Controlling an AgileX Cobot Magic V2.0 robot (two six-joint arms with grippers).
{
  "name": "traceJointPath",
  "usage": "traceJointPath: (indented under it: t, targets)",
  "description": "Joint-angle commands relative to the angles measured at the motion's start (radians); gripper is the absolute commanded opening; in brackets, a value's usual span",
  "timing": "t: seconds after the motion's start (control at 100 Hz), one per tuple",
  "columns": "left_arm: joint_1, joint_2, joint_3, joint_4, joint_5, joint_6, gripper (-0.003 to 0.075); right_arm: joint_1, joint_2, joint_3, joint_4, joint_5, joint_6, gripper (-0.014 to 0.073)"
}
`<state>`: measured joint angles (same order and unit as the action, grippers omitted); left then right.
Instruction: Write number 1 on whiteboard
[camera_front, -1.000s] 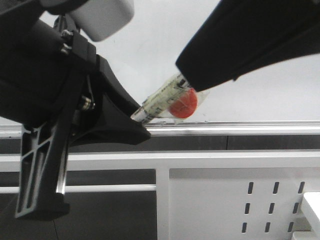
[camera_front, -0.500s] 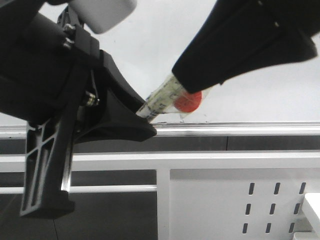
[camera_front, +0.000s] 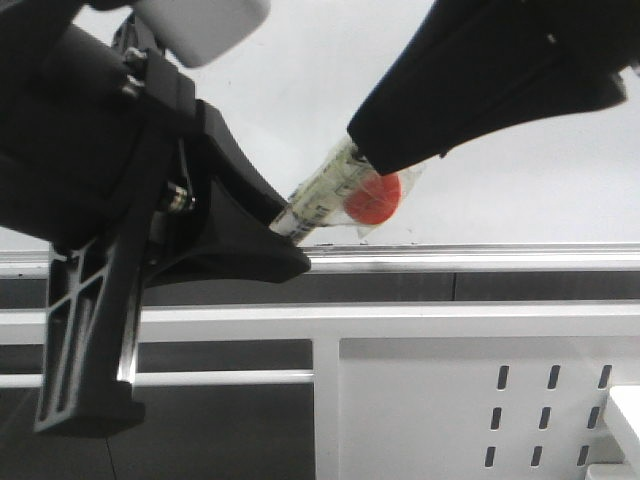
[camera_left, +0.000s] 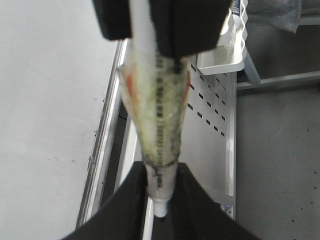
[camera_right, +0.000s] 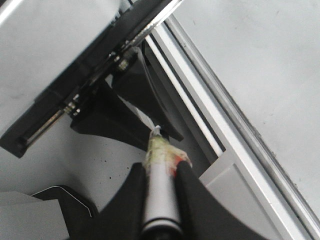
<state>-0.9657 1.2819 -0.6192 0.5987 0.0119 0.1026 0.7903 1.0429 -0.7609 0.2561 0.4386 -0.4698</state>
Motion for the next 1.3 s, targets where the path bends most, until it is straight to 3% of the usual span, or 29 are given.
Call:
traceJointPath:
  t: [0.0,0.13,0.23,0.57,0.71,0.88,1.1,1.29]
  targets:
    - [-0.007,-0.049,-0.031,-0.034,-0.084,-0.006,0.0071,-0.003,-0.009,-0.035,0.022,-0.045,-0.009,-0.0071]
    - [0.015,-0.092,-0.031,-0.154,-0.079,-0.006,0.0237,-0.003,-0.013,-0.035,0.022,-0.076,-0.008,-0.0071]
    - [0.046,-0.137,-0.031,-0.248,-0.079,-0.006,0.0316,-0.003,-0.031,-0.035,0.022,-0.106,-0.008,-0.0071]
    - [0.117,-0.358,0.037,-0.434,-0.131,-0.006,0.0321,-0.085,-0.123,-0.005,0.022,-0.133,0.02,-0.0071]
    - [0.117,-0.438,0.135,-0.538,-0.25,-0.006,0.0252,-0.106,-0.162,0.018,0.022,-0.147,0.025,-0.0071]
    - [0.117,-0.507,0.272,-0.649,-0.439,-0.006,-0.002,-0.106,-0.235,0.073,0.022,-0.202,0.032,-0.0071]
    - [0.117,-0.548,0.438,-0.808,-0.841,-0.006,-0.002,-0.106,-0.332,0.18,0.058,-0.289,0.038,-0.0071]
    - [0.117,-0.546,0.5,-0.925,-0.895,-0.006,-0.002,-0.106,-0.322,0.19,0.072,-0.323,0.038,-0.0071]
